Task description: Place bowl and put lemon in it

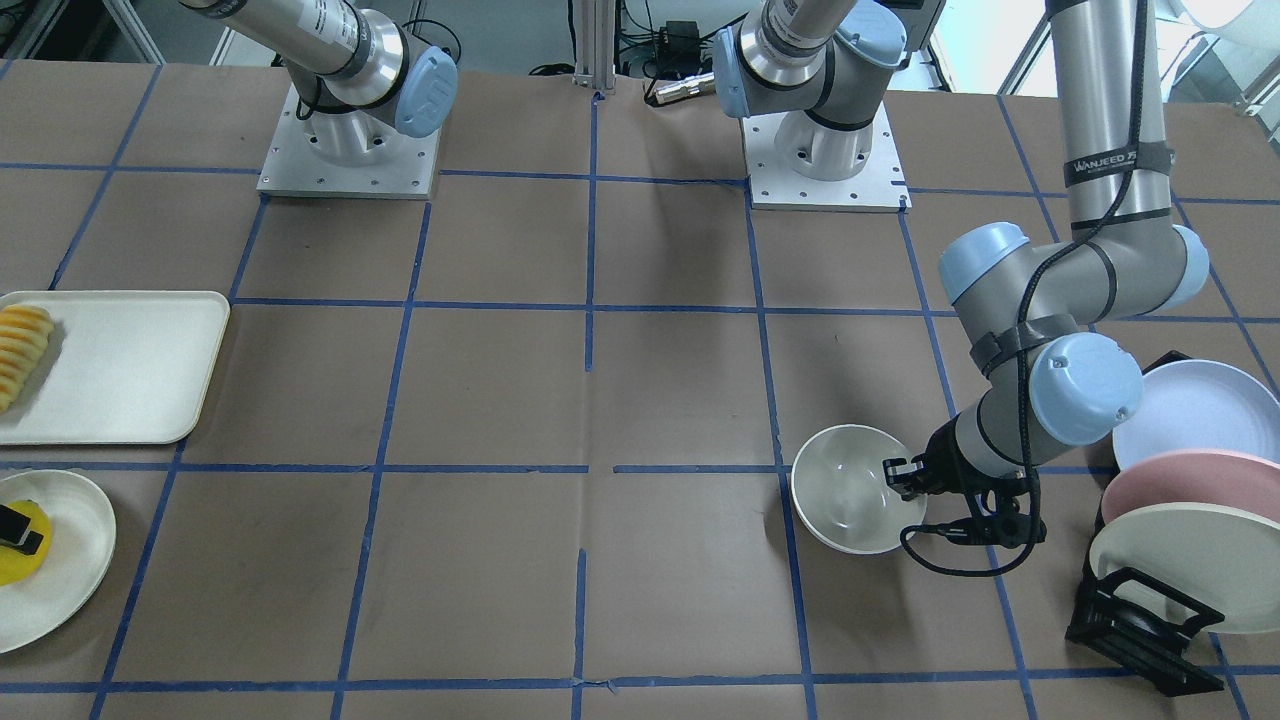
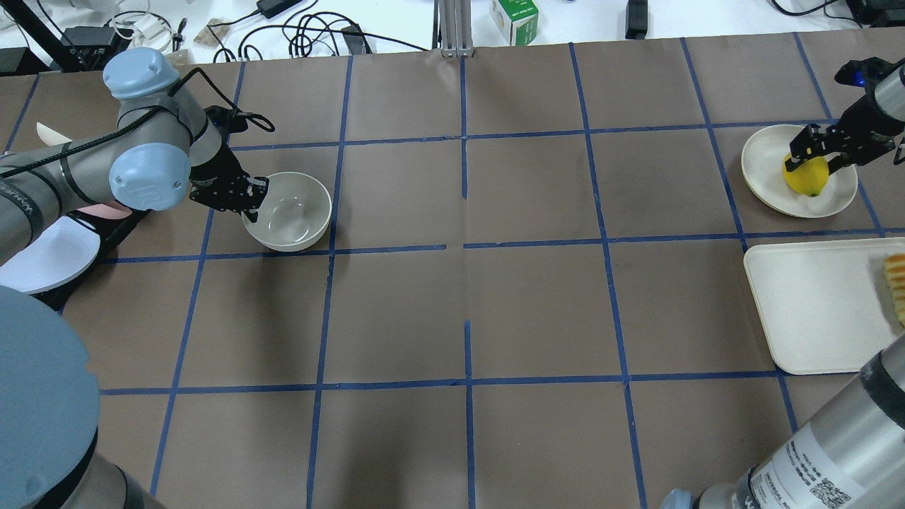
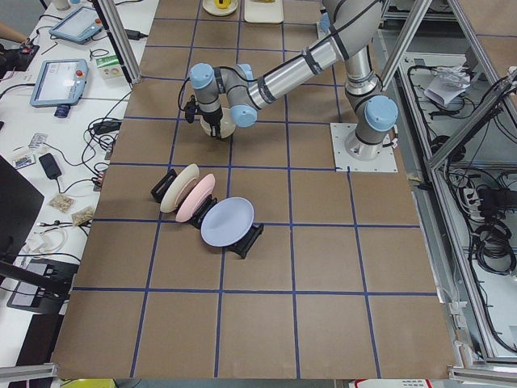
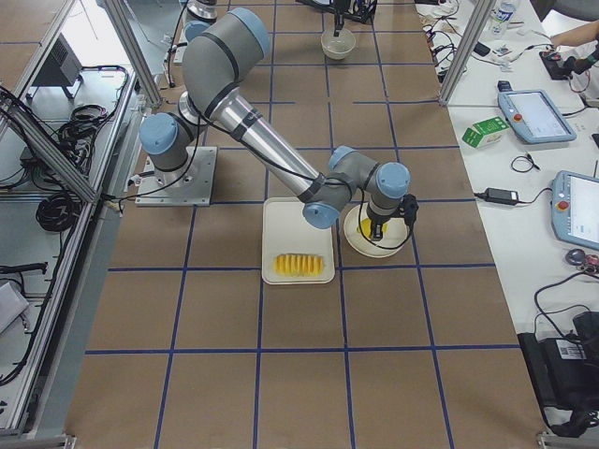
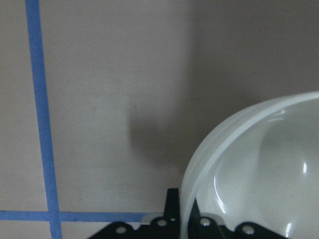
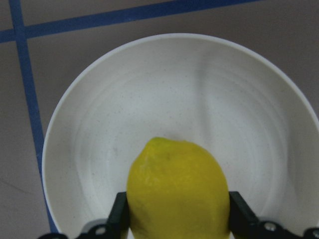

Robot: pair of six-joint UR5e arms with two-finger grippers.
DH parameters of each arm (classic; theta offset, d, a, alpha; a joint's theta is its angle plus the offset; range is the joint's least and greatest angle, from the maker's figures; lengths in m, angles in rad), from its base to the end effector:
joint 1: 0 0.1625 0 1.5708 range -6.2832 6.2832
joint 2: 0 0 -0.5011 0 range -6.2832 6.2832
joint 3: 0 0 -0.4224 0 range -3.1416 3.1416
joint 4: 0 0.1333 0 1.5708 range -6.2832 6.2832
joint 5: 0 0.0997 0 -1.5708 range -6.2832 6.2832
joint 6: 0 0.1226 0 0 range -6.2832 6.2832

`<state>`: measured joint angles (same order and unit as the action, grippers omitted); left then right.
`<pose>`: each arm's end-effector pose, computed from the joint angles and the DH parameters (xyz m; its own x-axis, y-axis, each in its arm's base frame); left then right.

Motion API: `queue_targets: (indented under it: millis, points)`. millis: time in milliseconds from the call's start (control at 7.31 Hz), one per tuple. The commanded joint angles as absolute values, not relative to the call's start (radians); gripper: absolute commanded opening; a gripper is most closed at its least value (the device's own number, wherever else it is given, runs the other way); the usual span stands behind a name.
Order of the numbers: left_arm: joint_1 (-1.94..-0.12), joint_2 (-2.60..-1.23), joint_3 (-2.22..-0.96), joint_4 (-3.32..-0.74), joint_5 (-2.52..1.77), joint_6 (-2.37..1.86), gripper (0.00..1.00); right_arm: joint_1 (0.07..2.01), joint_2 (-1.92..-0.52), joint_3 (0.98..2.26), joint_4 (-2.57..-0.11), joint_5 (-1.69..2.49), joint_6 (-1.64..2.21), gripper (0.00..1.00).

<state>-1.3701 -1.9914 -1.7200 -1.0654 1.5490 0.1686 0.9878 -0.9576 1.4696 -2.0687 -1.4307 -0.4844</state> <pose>-0.0033 -0.6659 0.2633 -0.9989 -0.0337 0.0322 -0.0318 0.9977 0.0598 -0.2898 -0.7128 0.2426 -0.9869 0.0952 -0.1301 0.1027 0.9933 -0.0525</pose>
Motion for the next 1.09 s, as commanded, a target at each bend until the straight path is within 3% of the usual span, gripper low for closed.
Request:
queue_targets:
  millis: [0, 547, 958]
  points:
    - [-1.472, -1.947, -1.714, -1.086, 1.453, 0.071, 0.0, 1.043, -1.017, 1.447, -2.054, -1.491, -0.483, 0.03]
    - [-1.773, -1.988, -1.729, -0.94, 1.445, -0.236, 0.0, 1.159, -1.135, 1.442, -1.904, -1.517, -0.4, 0.0]
    - [-1.812, -2.008, -1.746, -0.91, 1.439, -0.273, 0.0, 1.231, -1.178, 1.443, -1.841, -1.519, -0.289, 0.0]
